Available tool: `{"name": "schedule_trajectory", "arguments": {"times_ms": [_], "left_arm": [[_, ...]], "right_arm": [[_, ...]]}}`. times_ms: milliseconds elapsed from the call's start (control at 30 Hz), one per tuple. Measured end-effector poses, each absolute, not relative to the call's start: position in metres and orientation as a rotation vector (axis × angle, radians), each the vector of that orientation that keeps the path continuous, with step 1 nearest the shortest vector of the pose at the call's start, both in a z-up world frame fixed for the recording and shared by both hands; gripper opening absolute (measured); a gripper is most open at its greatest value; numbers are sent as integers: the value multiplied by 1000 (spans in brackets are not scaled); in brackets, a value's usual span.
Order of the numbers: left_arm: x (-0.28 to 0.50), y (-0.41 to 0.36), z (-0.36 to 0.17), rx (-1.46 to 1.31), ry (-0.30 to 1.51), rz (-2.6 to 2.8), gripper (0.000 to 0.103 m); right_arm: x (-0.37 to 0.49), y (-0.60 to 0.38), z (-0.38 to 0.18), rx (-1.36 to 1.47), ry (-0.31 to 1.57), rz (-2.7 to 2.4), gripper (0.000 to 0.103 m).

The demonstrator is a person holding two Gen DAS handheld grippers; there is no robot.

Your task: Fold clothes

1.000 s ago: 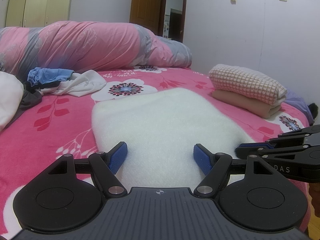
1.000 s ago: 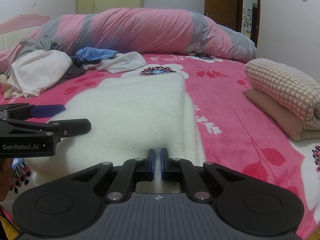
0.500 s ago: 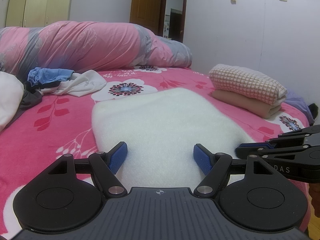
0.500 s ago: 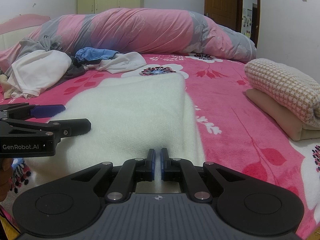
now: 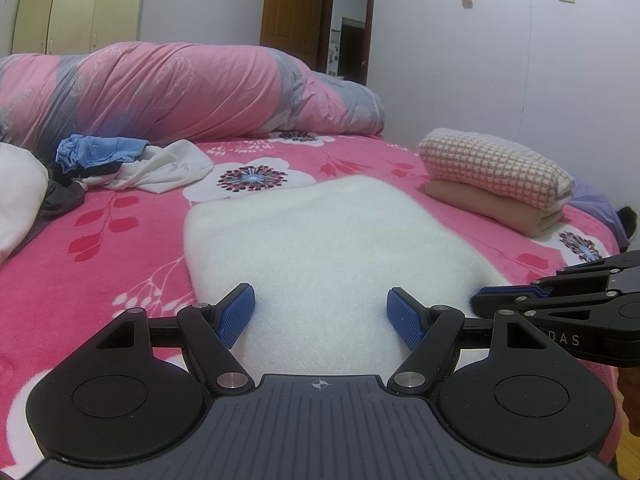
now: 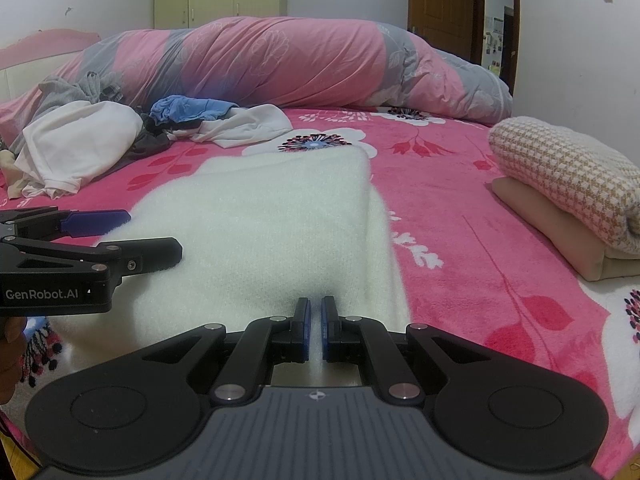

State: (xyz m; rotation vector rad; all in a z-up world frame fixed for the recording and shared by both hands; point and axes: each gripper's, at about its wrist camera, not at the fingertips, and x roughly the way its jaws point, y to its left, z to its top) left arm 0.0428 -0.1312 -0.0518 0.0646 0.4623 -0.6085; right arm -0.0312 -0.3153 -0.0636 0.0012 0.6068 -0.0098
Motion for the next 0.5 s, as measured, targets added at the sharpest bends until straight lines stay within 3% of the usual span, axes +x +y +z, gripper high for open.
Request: {"name": "schedule_trajectory", "arguments": {"times_ms": [500], "left_arm": [[43,-131,-52,65,462,-608,73]], "right_arm": [[-31,-315,-64,1,606,-11,4]]}}
